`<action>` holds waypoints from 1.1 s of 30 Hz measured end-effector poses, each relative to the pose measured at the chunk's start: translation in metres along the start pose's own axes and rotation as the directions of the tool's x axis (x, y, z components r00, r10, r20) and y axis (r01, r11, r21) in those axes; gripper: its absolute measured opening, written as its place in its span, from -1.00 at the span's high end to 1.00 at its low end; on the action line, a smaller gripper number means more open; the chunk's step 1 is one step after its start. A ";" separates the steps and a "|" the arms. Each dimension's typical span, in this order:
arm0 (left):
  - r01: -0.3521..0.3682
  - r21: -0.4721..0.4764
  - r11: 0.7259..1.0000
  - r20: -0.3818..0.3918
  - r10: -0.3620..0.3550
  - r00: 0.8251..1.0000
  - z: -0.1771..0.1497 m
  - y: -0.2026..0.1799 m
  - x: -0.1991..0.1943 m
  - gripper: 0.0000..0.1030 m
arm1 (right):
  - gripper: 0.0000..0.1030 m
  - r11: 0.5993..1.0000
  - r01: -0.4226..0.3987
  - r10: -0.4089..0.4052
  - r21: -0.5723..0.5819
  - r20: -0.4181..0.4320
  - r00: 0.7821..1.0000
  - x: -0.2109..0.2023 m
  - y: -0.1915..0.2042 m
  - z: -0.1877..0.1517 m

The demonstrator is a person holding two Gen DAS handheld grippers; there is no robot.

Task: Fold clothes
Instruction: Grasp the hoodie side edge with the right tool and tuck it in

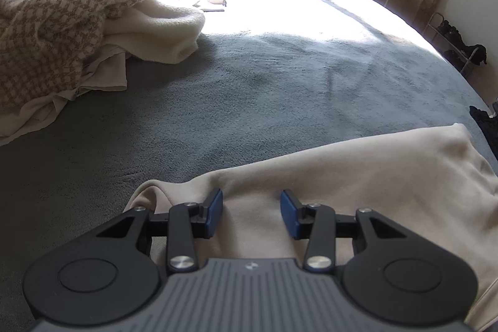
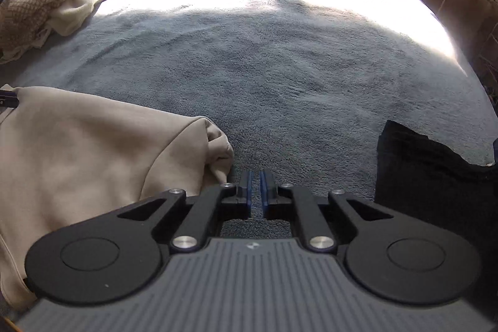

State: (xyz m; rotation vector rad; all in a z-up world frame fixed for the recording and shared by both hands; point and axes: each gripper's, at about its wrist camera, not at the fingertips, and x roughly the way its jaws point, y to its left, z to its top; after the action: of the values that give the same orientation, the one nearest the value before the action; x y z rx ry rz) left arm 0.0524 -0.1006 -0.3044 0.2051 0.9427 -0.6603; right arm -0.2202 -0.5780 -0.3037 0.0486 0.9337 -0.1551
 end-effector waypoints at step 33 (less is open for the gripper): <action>0.110 0.121 0.986 -0.095 -0.099 0.991 -0.095 -0.089 -0.096 0.01 | 0.88 0.935 -0.205 0.141 -0.291 -0.226 0.964 -0.022 0.099 -0.055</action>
State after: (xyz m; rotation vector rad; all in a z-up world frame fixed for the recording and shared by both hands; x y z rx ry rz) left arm -0.1058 -0.0872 -0.2724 0.3008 1.0026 -0.8146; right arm -0.2616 -0.4719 -0.3206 -0.1486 1.1424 0.1672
